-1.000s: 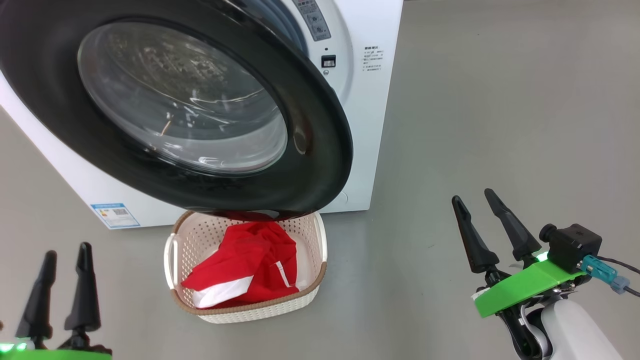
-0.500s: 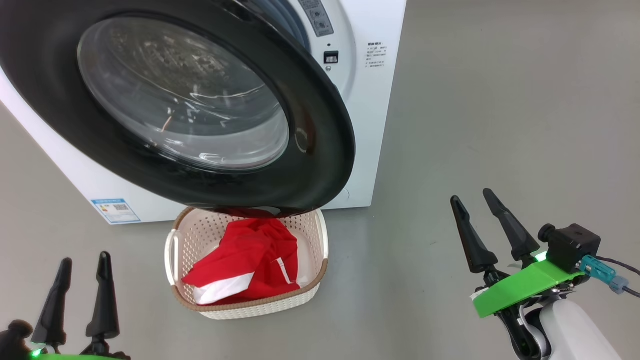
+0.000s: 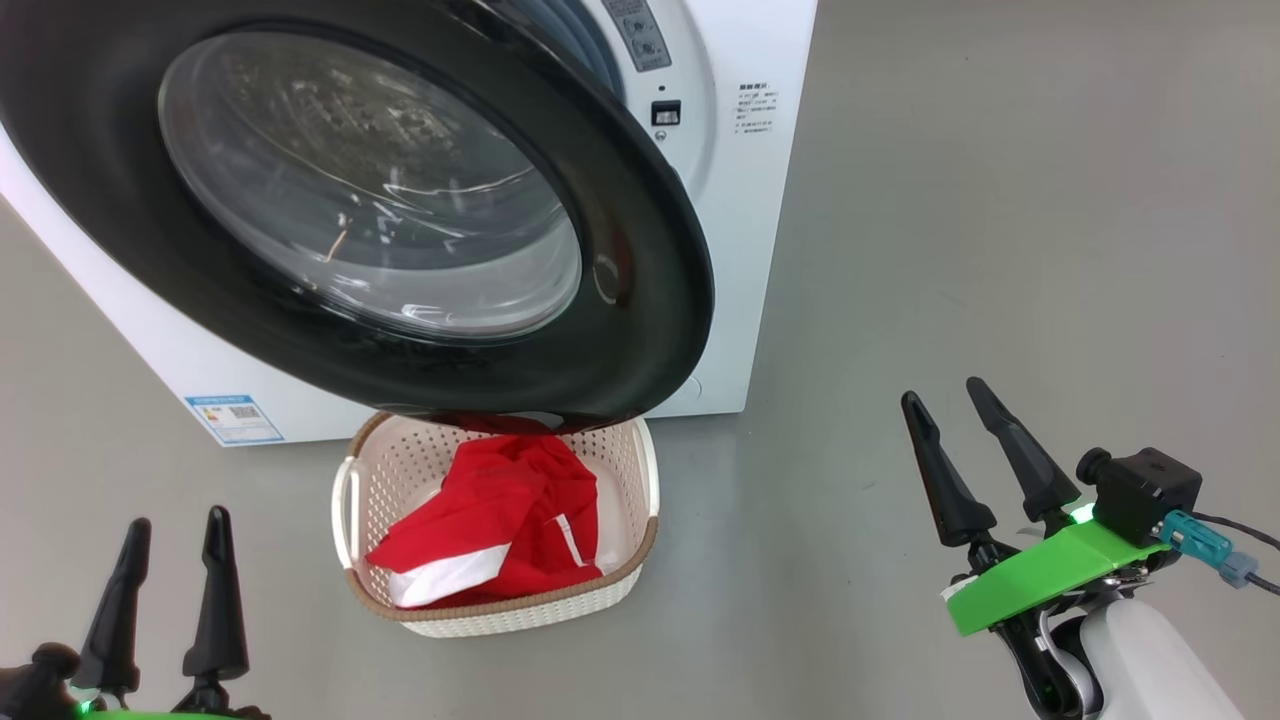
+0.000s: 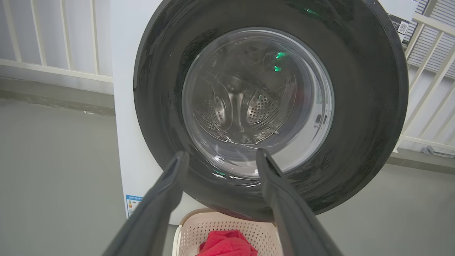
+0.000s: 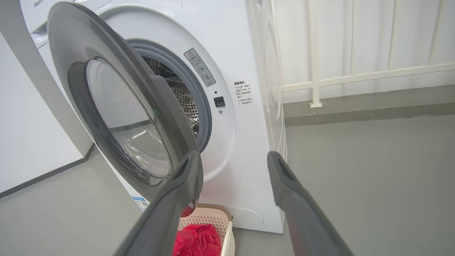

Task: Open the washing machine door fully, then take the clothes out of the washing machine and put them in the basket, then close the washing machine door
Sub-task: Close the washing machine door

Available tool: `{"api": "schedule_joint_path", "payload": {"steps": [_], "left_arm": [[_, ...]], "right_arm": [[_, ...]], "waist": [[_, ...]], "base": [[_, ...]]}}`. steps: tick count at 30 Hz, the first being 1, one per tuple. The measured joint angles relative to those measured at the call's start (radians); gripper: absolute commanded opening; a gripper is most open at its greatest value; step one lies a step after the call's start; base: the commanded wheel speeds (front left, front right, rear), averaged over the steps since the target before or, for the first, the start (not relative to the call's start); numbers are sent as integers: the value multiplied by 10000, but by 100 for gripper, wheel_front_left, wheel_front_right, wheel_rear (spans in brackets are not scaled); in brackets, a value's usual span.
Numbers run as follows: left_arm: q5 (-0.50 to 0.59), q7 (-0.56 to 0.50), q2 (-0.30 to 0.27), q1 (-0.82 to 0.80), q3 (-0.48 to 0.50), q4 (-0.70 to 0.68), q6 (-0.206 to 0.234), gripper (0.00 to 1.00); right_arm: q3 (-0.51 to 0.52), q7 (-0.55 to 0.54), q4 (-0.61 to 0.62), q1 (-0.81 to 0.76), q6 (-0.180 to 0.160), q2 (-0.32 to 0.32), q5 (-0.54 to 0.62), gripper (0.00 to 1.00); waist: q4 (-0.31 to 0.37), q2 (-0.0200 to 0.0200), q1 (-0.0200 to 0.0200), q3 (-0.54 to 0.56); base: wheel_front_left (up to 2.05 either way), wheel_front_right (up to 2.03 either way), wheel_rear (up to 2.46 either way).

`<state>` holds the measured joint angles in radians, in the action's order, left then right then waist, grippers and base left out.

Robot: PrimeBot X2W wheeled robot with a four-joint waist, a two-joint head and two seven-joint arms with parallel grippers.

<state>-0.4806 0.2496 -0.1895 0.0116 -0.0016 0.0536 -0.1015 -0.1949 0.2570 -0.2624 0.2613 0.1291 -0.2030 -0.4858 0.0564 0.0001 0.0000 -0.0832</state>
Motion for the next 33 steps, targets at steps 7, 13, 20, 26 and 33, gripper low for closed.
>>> {"api": "schedule_joint_path", "payload": {"steps": [7,13,20,26,33], "left_arm": [[134,0,58,0,46,36,-19,100],[221,0,117,0,75,61,-88,100],[236,0,167,1,84,73,-100,100],[297,0,182,1,82,84,-174,100],[311,0,184,2,79,86,-174,100]], "right_arm": [[2,0,-2,0,0,-4,0,100],[-4,0,-8,0,0,-13,2,100],[-90,-2,-19,0,0,-21,0,100],[-111,0,-23,0,0,-38,0,100],[-125,0,40,0,0,-69,2,100]], "waist": [[-22,-1,0,9],[-31,0,0,55],[-32,0,0,74],[-27,0,1,87],[-31,0,0,81]], "base": [[0,0,0],[0,0,0],[0,0,0],[0,0,0],[0,0,0]]}}
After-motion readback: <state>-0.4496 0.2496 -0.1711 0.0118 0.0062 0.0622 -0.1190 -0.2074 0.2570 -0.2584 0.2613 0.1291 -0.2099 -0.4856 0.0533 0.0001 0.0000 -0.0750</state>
